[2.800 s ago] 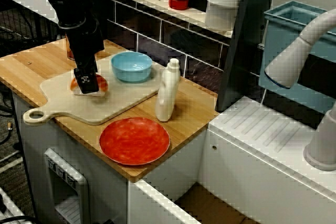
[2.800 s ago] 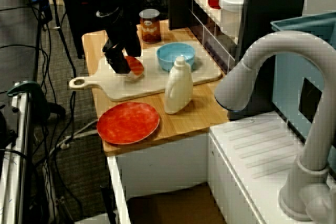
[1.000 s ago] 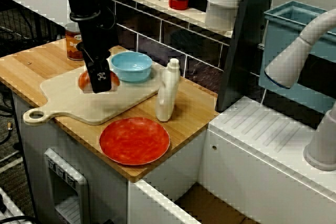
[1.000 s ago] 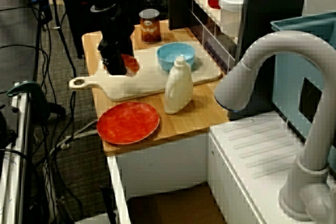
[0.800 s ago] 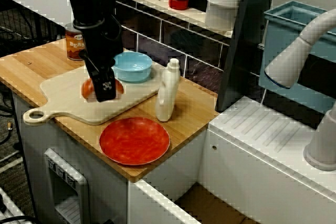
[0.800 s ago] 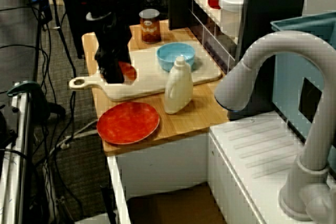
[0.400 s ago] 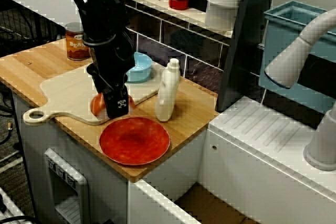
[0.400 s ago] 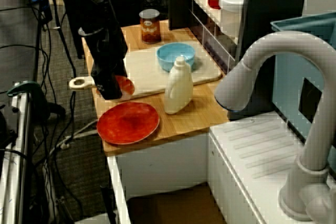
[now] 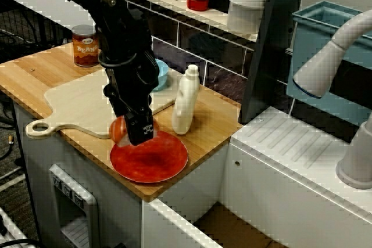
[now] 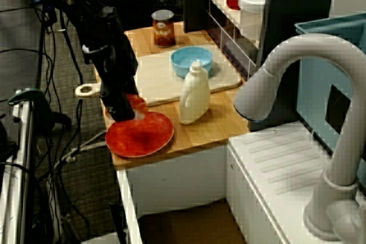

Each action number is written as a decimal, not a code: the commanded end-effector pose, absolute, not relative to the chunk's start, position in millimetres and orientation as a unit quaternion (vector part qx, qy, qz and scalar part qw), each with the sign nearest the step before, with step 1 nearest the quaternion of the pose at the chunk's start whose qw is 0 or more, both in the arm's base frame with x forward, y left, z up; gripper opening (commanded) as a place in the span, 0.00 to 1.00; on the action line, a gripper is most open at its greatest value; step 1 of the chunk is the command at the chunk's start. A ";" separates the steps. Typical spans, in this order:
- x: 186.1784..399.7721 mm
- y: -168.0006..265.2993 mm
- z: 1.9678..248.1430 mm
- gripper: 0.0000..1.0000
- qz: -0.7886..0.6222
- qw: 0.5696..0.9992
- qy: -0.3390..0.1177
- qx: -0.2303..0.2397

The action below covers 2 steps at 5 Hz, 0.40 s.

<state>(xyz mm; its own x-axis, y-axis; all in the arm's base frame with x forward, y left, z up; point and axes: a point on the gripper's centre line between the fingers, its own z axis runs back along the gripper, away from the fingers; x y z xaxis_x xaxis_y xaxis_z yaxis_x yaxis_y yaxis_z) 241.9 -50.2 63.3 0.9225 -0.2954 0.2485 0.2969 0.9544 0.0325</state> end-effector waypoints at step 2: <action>252.7 -60.3 47.9 0.00 -0.102 0.984 -0.146 0.013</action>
<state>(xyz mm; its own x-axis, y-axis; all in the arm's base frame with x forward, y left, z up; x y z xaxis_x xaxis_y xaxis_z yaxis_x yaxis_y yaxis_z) 243.2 -58.9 42.3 0.9430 -0.2023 0.2642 0.1945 0.9793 0.0556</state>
